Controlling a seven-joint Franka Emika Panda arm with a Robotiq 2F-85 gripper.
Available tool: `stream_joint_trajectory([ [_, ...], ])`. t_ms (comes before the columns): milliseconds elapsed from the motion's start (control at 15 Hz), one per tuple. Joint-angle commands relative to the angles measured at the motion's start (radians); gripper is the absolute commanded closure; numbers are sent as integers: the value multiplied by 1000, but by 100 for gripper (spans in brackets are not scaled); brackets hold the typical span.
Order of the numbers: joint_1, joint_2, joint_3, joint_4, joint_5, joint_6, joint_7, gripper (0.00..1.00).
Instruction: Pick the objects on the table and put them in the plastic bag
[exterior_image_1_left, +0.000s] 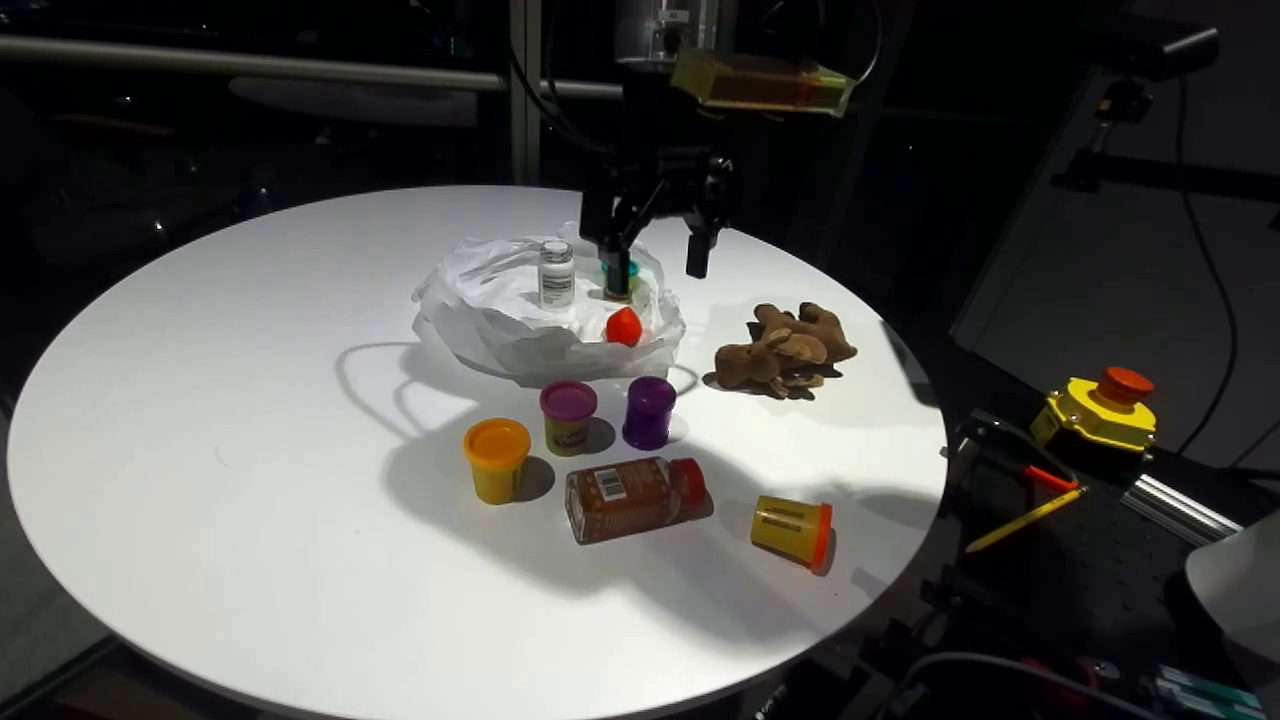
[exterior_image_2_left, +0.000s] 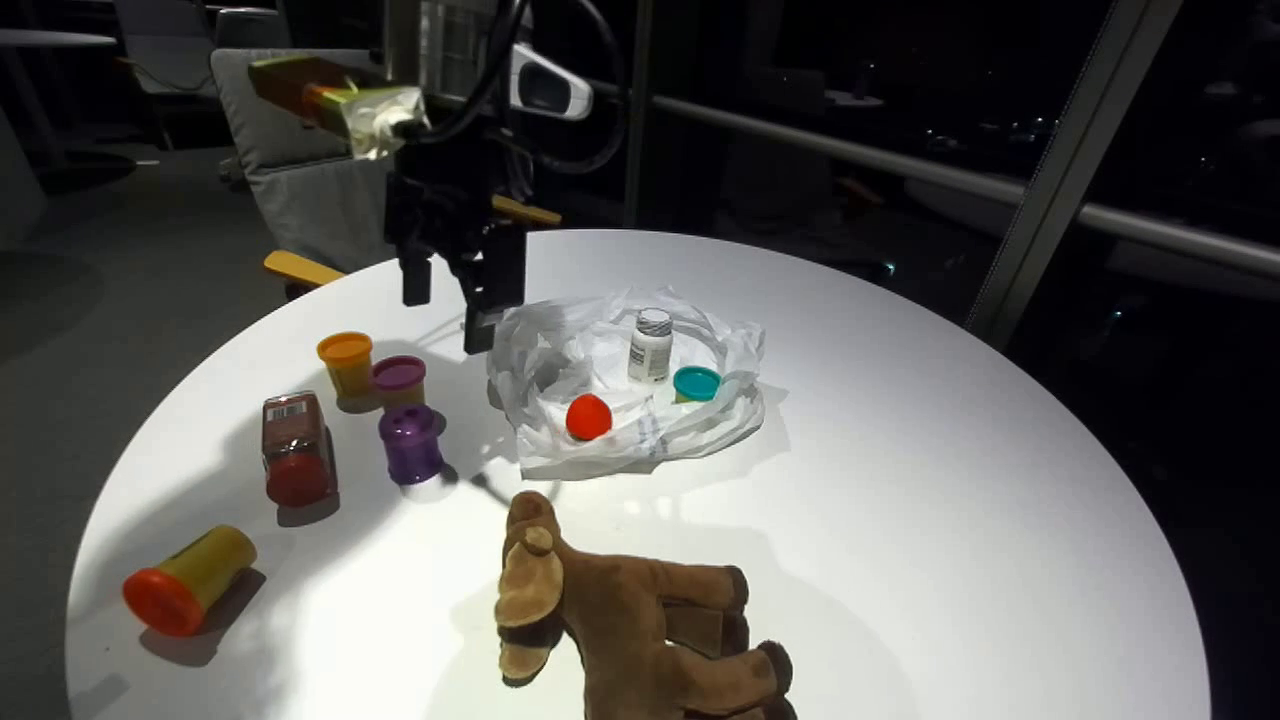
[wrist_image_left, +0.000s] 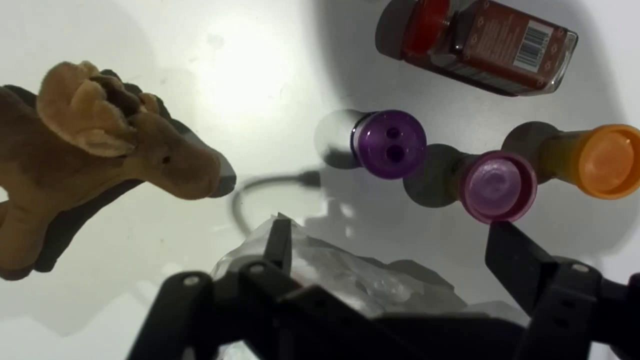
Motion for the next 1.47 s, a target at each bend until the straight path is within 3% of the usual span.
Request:
stream_joint_trajectory([
  [0,17,-40,29,-146,11,160,-11,0],
  [267,37,-25,54,-249,7,342,-11,0],
  [600,72,21,35,-295,-31,470,16,0],
  [800,102,52,0,-302,-65,552,42,0],
  [1133,187,121,-121,-283,-132,657,87,0],
  [1200,186,133,-122,-276,-117,649,73,23],
  [1267,193,140,-131,-274,-110,650,67,26],
  [1400,194,142,-132,-272,-101,641,57,42],
])
